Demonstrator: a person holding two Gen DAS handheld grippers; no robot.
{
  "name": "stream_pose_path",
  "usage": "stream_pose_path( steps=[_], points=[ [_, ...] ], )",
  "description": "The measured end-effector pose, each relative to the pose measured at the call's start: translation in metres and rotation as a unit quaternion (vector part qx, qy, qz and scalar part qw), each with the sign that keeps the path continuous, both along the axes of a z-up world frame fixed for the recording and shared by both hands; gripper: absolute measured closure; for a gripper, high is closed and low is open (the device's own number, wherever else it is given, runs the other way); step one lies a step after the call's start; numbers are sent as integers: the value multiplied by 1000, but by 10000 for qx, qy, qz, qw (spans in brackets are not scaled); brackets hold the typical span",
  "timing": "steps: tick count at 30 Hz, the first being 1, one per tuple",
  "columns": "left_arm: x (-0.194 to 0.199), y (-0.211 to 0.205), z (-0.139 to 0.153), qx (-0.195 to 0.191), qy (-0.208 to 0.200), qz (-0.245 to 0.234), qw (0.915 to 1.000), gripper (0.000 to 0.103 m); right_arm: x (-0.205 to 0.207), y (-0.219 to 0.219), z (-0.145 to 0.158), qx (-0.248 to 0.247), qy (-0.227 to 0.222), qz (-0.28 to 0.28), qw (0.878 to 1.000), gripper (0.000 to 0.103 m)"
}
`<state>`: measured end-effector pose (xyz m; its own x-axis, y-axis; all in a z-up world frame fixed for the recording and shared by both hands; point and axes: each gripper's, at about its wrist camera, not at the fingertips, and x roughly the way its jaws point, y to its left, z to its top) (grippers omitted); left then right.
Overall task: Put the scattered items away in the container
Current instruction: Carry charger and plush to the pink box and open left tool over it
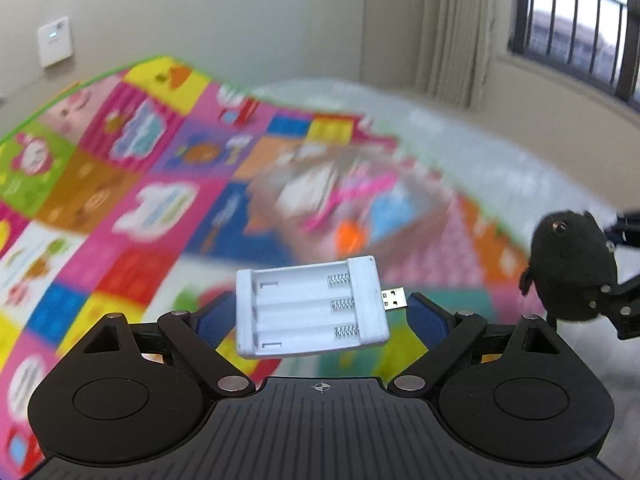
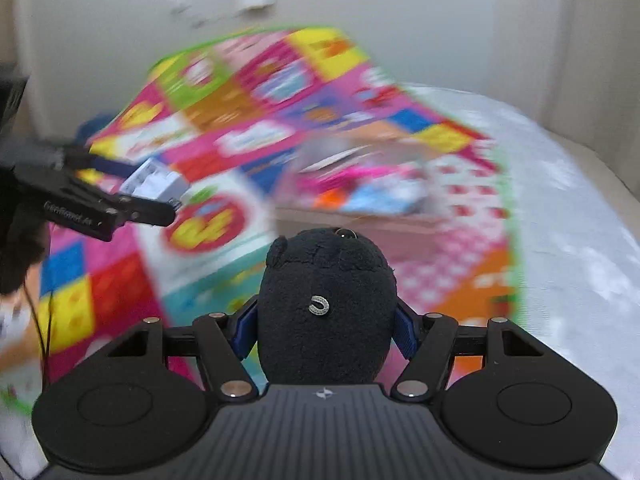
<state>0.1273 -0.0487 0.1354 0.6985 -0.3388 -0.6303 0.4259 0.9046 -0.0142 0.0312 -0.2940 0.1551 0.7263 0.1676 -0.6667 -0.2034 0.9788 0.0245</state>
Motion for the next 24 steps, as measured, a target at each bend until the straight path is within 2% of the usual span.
stream_pose_path(
  steps=[3, 6, 11, 13, 15, 17, 19, 21, 24],
  points=[
    [36, -39, 0, 257, -316, -133, 9991, 8, 2, -33, 27, 106, -244, -412, 9988, 38],
    [77, -68, -14, 357, -529, -179, 9978, 8, 2, -53, 40, 101, -439, -583, 9973, 38],
    [120, -82, -49, 356, -241, 26, 9991, 7, 8, -64, 35, -36, -419, -492, 9979, 38],
    [116, -70, -54, 290, -140, 158, 9994, 6, 14, -65, 32, -58, -388, -459, 9982, 38],
    [103, -58, -52, 479, -56, 254, 9985, 5, 27, -64, 28, -3, -295, -418, 9987, 38],
    [87, -43, -45, 633, 193, 290, 9974, 5, 44, -58, 29, 44, -211, -337, 9992, 38],
    [69, -26, -32, 605, 530, 467, 9957, 4, 61, -52, 34, 87, -193, -222, 9995, 38],
    [49, -9, -17, 325, 818, 791, 9930, 3, 76, -44, 41, 194, -143, -100, 9997, 38],
    [18, 10, 1, -308, 1055, 1341, 9849, 1, 96, -28, 50, 359, 24, -2, 9994, 38]
  ],
)
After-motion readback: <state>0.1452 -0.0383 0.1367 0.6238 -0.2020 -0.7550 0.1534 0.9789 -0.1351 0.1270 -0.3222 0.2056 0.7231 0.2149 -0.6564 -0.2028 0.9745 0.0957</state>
